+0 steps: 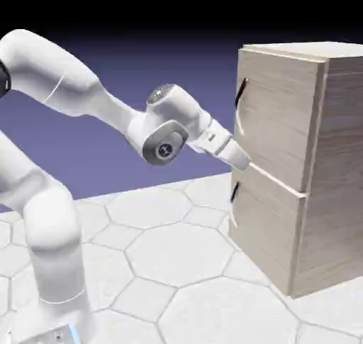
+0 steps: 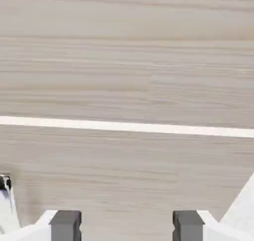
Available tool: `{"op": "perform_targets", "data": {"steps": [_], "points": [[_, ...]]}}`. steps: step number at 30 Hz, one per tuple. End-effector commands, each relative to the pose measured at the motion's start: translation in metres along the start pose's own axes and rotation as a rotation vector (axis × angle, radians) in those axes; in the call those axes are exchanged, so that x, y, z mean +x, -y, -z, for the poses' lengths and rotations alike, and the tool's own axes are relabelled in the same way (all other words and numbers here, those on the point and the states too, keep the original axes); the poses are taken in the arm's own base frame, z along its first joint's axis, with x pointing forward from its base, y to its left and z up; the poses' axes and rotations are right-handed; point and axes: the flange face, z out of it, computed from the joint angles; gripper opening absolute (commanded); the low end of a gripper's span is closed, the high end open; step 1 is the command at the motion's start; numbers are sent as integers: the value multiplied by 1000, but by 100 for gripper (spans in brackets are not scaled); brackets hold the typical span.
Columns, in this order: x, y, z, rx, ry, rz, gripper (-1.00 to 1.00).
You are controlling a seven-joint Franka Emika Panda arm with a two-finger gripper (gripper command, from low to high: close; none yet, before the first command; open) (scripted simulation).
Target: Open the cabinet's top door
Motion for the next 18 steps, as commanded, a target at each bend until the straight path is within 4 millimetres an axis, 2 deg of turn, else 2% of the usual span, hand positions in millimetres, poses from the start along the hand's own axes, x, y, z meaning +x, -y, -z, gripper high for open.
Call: {"op": "perform_targets", "data": {"steps": [1, 9, 18], "points": [[4, 2, 4, 10, -10, -55, 0], [28, 19, 39, 110, -68, -482, 0], [37, 36, 73, 253, -83, -939, 0]]}}
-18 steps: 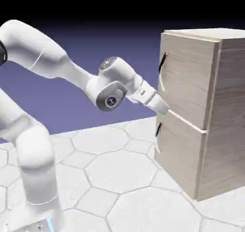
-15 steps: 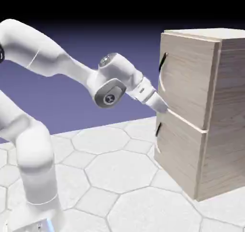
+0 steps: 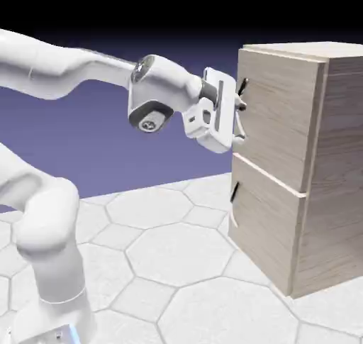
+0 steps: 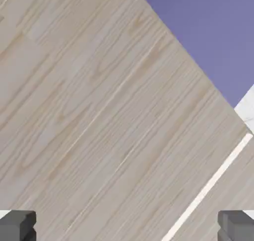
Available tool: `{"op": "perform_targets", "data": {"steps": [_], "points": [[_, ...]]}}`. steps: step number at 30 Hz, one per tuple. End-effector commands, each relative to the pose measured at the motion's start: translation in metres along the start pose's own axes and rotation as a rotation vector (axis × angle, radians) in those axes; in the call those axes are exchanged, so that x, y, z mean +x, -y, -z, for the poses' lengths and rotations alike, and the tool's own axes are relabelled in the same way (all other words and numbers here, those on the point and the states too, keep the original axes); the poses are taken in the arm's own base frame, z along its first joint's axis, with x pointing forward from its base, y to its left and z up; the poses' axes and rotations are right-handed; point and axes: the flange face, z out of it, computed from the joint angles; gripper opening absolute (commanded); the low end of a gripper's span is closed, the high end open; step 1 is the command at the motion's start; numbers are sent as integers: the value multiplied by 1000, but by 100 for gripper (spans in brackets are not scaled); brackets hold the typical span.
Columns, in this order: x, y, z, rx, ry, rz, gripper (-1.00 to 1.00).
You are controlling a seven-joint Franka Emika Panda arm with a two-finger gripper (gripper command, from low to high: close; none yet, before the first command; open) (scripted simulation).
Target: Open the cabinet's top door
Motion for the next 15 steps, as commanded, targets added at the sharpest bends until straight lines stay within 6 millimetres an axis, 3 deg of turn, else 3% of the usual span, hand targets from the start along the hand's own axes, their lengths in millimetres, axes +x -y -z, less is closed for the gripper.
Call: {"op": "perform_targets", "data": {"steps": [1, 15], "points": [[-2, 2, 3, 14, 3, -50, 0], [-36, 7, 28, 176, 109, -724, 0]]}}
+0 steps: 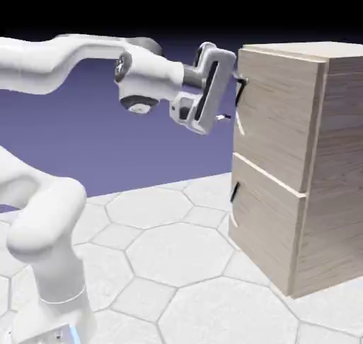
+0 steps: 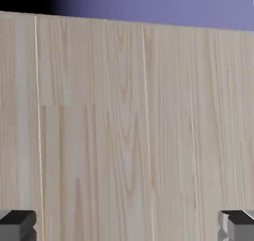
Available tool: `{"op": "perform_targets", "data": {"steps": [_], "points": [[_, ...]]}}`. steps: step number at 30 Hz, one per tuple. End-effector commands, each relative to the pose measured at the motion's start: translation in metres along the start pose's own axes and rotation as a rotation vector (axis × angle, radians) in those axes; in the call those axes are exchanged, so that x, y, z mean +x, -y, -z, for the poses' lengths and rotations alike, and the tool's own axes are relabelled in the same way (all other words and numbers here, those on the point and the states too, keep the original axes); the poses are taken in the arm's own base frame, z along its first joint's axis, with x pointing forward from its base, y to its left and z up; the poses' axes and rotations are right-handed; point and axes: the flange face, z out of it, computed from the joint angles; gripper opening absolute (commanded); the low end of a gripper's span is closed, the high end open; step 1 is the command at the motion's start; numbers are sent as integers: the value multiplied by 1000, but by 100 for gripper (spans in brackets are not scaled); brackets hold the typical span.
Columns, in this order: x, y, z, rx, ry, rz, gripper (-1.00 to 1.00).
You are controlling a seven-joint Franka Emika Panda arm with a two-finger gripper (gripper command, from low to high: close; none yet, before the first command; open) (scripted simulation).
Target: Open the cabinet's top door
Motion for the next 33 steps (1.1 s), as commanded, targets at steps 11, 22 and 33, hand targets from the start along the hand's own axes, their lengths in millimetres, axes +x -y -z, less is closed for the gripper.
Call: {"op": "perform_targets", "data": {"steps": [11, 22, 33], "points": [[-15, -40, -3, 48, 120, -507, 0], [-17, -98, -29, 36, 233, -999, 0], [-8, -149, -74, 2, 303, -1385, 0]]}}
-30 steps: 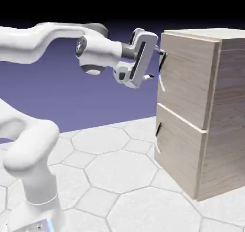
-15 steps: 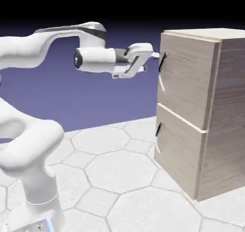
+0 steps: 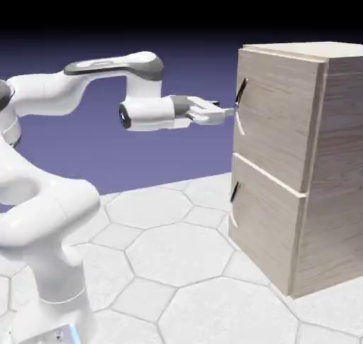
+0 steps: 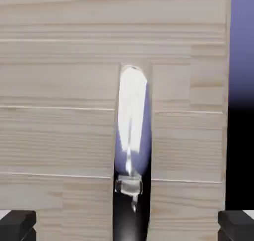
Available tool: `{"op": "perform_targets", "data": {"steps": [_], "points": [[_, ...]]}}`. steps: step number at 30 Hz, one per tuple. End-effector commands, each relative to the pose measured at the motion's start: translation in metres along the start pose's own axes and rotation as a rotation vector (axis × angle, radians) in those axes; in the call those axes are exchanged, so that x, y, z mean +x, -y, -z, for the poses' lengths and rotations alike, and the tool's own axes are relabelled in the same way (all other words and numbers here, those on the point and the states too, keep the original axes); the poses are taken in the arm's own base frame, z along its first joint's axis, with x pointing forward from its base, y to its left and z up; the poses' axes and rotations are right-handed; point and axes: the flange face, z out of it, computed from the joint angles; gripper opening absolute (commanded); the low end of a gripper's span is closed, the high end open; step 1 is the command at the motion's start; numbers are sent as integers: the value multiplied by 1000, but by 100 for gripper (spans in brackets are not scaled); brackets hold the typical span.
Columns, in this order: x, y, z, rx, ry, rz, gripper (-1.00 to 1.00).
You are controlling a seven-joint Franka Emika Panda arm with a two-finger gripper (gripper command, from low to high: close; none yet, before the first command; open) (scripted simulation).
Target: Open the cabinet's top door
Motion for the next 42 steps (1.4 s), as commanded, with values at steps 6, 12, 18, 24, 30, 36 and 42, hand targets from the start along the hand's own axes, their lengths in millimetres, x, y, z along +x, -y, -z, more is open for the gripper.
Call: {"op": "perform_targets", "data": {"steps": [6, 12, 18, 24, 30, 36, 42], "points": [[0, 1, -39, 0, 0, -1, -100], [-15, 15, -7, -90, -91, -1, -100], [-28, 28, 17, -164, -157, -3, -100], [-38, 38, 31, -207, -207, -1, -100], [-61, 62, 59, -309, -309, -1, -100], [-85, 86, 81, -403, -402, -1, -100], [-109, 110, 97, -491, -491, -1, -100]]}}
